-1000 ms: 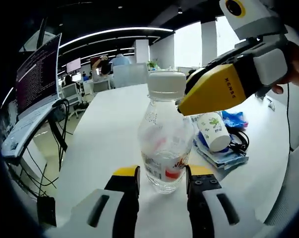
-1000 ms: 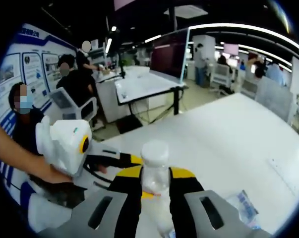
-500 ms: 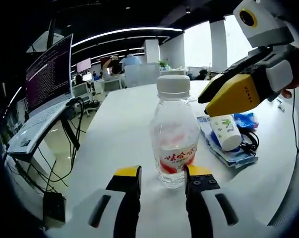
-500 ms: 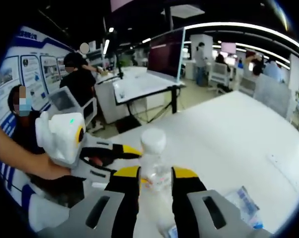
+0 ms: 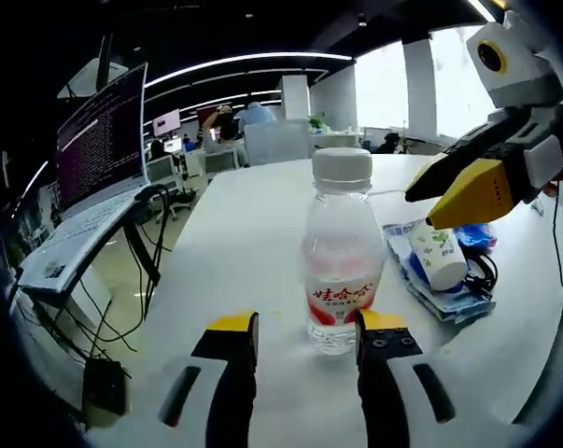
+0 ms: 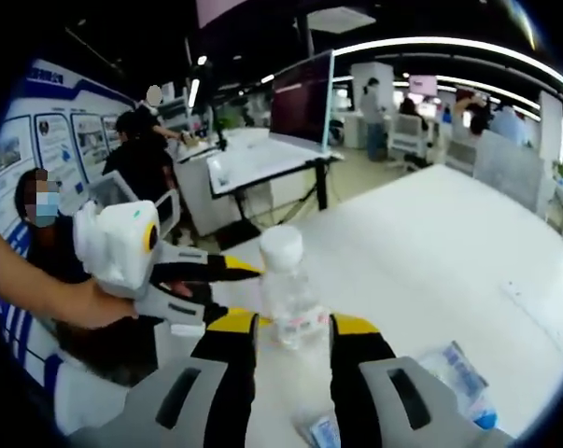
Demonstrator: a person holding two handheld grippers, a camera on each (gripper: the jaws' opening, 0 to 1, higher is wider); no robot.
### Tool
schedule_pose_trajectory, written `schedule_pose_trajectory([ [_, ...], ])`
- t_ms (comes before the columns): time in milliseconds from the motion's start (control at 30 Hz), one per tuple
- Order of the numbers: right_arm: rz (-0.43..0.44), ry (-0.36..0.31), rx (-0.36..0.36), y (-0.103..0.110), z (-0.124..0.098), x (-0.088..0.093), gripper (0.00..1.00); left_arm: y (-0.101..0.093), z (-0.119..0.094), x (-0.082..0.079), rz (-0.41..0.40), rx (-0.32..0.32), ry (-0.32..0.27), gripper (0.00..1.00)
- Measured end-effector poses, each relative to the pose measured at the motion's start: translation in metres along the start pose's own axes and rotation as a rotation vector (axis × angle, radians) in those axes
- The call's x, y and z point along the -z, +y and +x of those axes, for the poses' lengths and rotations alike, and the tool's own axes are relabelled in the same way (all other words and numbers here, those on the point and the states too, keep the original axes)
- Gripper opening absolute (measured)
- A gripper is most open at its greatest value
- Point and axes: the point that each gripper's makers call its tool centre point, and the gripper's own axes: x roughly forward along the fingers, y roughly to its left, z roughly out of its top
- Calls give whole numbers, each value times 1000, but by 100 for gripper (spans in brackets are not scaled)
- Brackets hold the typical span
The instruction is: Arrange the tabletop items into an orderly group along one side of the table until the central work area is clear of visible clutter.
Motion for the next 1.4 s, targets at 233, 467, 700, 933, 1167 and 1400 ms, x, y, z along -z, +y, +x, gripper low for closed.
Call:
schedule_pose_trajectory([
  [233,29,-5,27,-17,-9,5,30,-11,7,-6,-11,24,-1,44],
  [467,54,-8,53,-30,-18,11,31,-24,16,-18,-26,13,-20,47],
  [700,66,-12,72,-39,-26,14,31,-28,24,-14,-47,-18,10,49],
  [933,79,-18,90,-46,-33,15,32,-32,29,-16,-54,-25,21,49],
  [1167,31,-69,96,-48,-44,10,45,-35,36,-21,-40,-21,18,49],
  [1400,-26,-94,98,-48,-58,10,63,-33,44,-24,-49,-39,20,49],
])
